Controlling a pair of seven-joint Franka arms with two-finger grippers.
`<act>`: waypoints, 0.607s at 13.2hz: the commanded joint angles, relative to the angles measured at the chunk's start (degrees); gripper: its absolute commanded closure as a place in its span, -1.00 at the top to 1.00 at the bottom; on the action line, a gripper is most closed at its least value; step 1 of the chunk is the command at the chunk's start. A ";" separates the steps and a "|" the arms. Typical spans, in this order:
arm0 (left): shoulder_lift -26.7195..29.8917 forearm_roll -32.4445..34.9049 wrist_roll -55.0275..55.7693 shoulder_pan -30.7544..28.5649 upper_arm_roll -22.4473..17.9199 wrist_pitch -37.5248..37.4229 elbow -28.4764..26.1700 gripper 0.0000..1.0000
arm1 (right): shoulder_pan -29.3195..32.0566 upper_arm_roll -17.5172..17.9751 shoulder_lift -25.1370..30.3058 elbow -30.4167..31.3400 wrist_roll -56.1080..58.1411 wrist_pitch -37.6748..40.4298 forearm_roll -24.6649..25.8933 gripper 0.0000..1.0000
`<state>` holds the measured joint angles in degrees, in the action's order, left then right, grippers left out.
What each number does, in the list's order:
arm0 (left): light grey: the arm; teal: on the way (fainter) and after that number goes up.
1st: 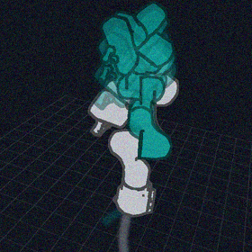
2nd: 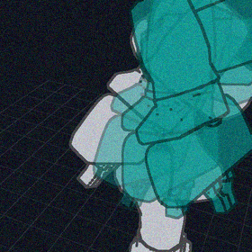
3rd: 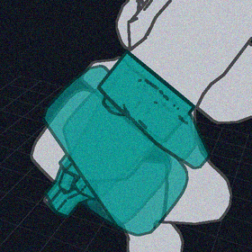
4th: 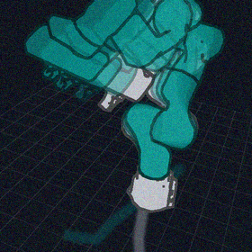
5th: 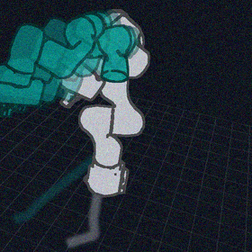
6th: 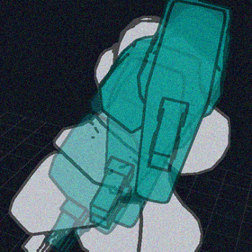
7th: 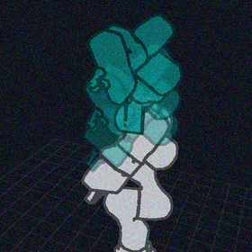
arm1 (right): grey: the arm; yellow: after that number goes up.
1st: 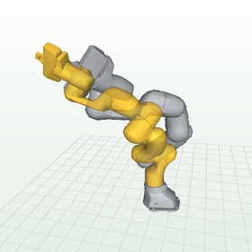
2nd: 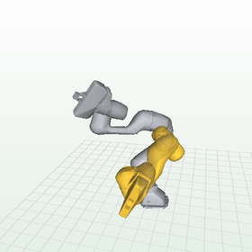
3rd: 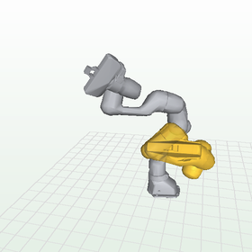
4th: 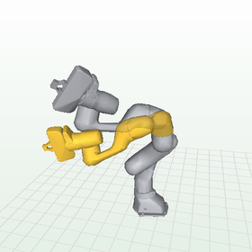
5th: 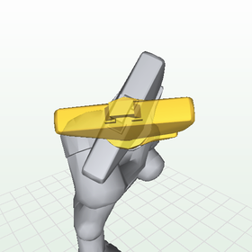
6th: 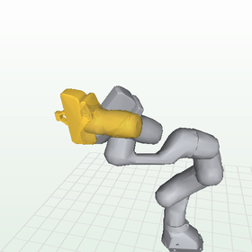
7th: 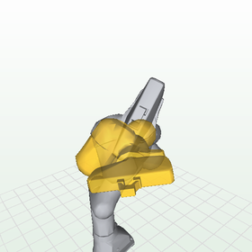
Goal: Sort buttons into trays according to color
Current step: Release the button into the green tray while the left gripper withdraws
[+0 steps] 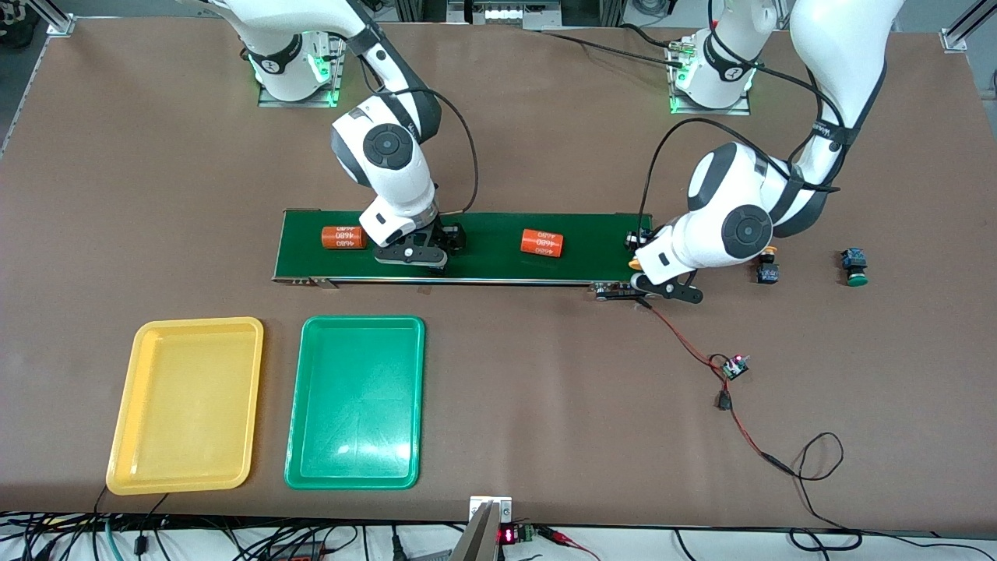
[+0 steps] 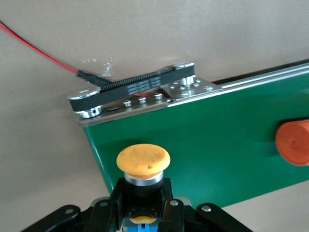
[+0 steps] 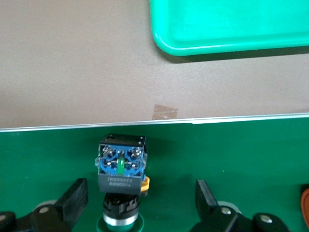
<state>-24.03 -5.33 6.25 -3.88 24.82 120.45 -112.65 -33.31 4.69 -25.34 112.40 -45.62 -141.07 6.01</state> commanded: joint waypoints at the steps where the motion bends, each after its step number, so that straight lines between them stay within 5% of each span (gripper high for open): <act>1: -1.28 -0.12 0.61 0.54 -1.26 -0.56 1.21 -1.00 | -0.70 -0.73 -1.12 -1.13 0.53 -0.17 1.11 0.68; 3: -1.46 -0.12 0.61 0.54 -1.44 -0.39 1.29 -0.99 | -0.70 -0.73 -1.47 -1.21 0.53 -0.17 1.11 0.54; 4: -1.55 -0.12 0.43 0.63 -1.36 -0.04 1.38 -0.61 | -0.70 -0.73 -1.56 -1.56 0.53 -0.25 1.11 0.47; 6: -1.64 -0.03 -0.01 0.72 -1.35 0.32 1.38 0.99 | -0.70 -0.73 -1.99 -1.83 0.53 -0.17 1.20 0.18; 8: -0.76 -0.03 -0.10 0.72 -1.27 0.05 1.56 1.00 | -0.61 -0.82 -1.91 -1.92 1.14 -0.17 1.20 -0.24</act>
<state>-25.27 -5.33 6.25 -3.78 23.83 121.05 -112.29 -33.34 4.51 -26.33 111.91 -45.03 -141.18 6.18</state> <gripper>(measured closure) 0.476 0.511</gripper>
